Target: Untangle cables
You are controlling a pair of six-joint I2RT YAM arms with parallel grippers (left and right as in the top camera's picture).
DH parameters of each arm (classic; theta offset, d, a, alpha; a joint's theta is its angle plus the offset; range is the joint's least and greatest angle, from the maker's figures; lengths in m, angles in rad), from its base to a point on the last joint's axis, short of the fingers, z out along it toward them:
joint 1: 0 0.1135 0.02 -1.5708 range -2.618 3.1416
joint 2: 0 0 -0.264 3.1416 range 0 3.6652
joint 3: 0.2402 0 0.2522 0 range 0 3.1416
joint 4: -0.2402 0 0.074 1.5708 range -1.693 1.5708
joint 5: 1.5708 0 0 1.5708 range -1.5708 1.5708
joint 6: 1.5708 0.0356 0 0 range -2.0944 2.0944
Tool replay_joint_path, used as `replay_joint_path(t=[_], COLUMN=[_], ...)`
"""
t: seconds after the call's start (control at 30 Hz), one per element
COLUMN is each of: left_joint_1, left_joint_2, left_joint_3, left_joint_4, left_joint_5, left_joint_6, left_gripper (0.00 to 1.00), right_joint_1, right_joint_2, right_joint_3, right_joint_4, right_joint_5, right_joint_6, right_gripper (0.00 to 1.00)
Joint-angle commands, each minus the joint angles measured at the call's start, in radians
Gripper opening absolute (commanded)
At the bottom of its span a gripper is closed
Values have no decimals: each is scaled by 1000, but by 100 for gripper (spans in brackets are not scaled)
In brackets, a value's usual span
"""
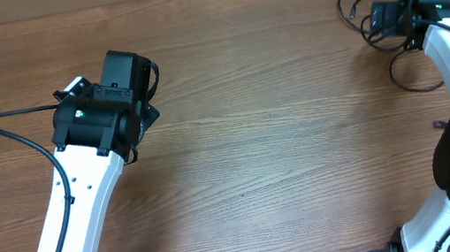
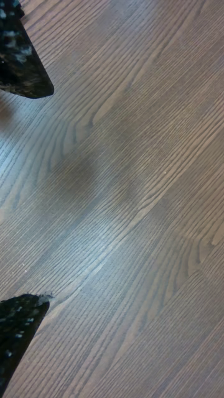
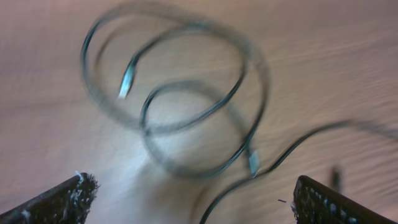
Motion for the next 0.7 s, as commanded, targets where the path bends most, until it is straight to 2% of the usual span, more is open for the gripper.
replay_joint_path(t=[0.0,0.23,0.43,0.67], left_joint_1=[5,5,5,5], left_joint_2=[-5,-5,-5,-5], left_joint_3=[13,13,13,13], left_joint_4=[1,1,1,2], left_joint_5=[-21,-21,-21,-21], left_joint_6=[8,8,8,8], left_gripper=[100,99,100,100], right_joint_1=[24,48,76,81], right_joint_2=[-1,-1,-1,-1], right_joint_3=[15,15,15,15], right_joint_4=[-72,-269,-358,-364], right_joint_5=[-159,-436,-461,-510], right_joint_6=[16,16,16,15], right_gripper=[100,100,100,100])
